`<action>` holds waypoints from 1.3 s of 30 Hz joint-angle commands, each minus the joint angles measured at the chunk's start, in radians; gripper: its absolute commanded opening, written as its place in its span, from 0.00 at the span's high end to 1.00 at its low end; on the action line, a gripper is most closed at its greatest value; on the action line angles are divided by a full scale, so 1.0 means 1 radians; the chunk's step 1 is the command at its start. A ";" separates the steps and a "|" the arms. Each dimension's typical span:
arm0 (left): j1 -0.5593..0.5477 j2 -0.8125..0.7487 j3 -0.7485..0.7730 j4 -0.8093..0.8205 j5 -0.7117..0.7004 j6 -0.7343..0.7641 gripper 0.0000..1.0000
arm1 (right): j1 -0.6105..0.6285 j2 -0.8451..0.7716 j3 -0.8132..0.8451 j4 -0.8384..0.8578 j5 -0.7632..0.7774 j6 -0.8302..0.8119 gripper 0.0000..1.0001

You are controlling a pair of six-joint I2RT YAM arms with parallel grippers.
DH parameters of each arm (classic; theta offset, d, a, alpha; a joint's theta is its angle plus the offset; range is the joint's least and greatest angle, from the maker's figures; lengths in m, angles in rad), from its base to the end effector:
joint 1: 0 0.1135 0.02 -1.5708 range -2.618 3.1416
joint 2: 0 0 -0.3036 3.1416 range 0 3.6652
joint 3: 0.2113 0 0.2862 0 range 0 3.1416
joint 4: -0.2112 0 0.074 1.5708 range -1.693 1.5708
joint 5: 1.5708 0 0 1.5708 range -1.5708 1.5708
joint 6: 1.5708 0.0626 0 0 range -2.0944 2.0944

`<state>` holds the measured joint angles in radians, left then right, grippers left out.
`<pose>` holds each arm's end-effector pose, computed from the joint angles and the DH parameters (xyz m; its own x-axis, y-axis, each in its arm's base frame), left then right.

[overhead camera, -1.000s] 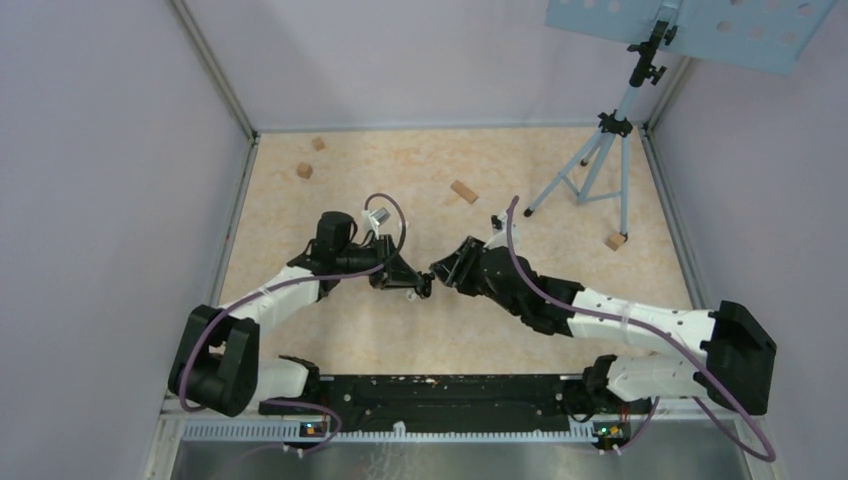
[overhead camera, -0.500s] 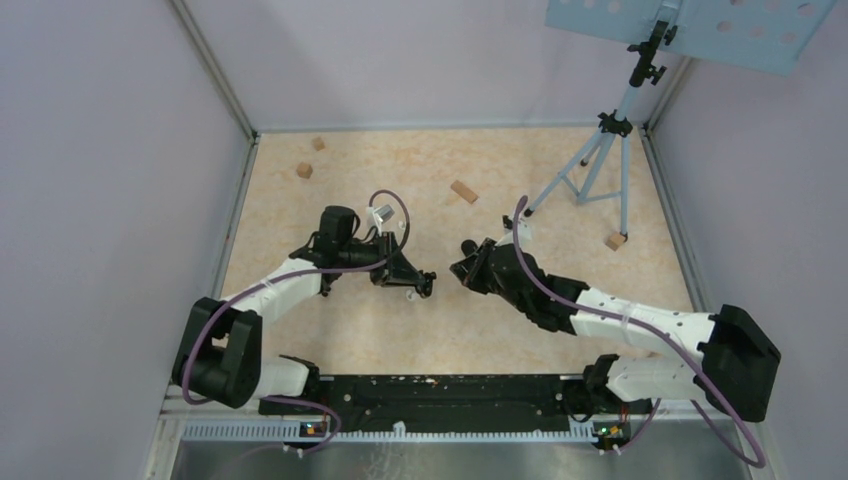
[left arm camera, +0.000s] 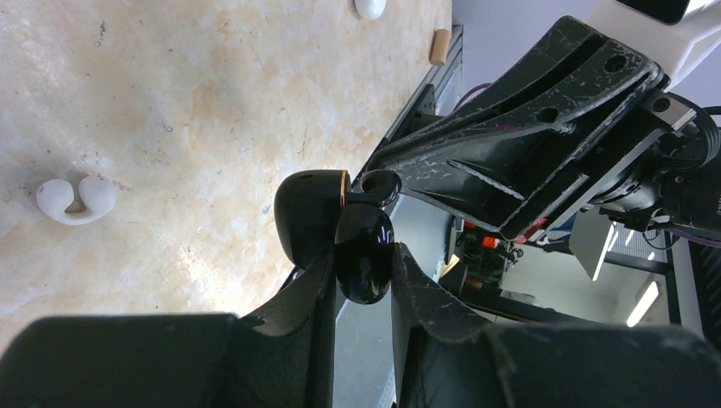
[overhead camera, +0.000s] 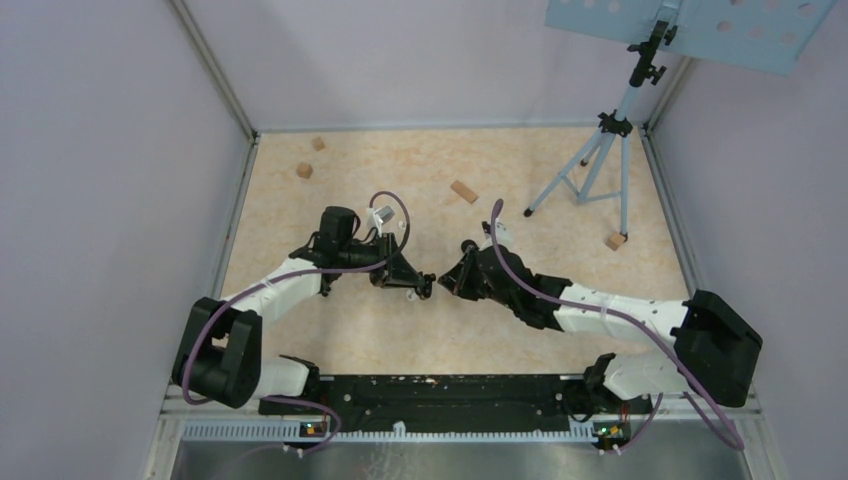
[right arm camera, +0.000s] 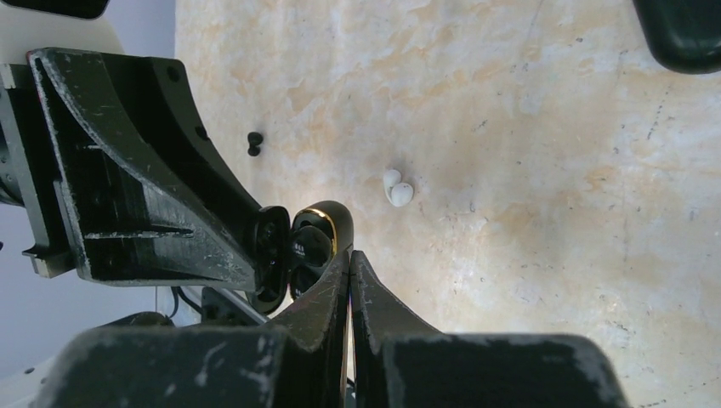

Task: Insert the wireless bluetooth earbuds into the charging case
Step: Adjust the right earbud in the right side groove of the charging case.

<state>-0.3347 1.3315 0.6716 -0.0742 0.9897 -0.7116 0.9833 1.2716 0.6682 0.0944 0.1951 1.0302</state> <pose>0.2533 -0.1435 0.2117 -0.9797 -0.0388 -0.1967 0.1673 0.3819 -0.9089 0.1837 0.2540 0.2283 -0.7586 0.3784 -0.5304 -0.1404 0.7001 0.7001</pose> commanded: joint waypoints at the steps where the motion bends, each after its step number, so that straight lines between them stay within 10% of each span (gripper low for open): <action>1: 0.000 -0.014 0.032 0.016 0.016 0.014 1.00 | -0.005 0.005 0.041 0.072 -0.032 -0.023 1.00; 27: 0.002 0.007 0.050 0.014 0.032 0.028 1.00 | 0.034 -0.036 0.000 0.085 -0.077 -0.068 1.00; 39: 0.002 0.005 0.040 0.017 0.036 0.028 1.00 | -0.027 -0.085 0.046 -0.013 -0.153 -0.244 0.66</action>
<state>-0.3347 1.3346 0.6868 -0.0830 1.0023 -0.7033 0.9909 1.2098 0.6678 0.0978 0.0925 0.8639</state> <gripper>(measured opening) 0.289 0.317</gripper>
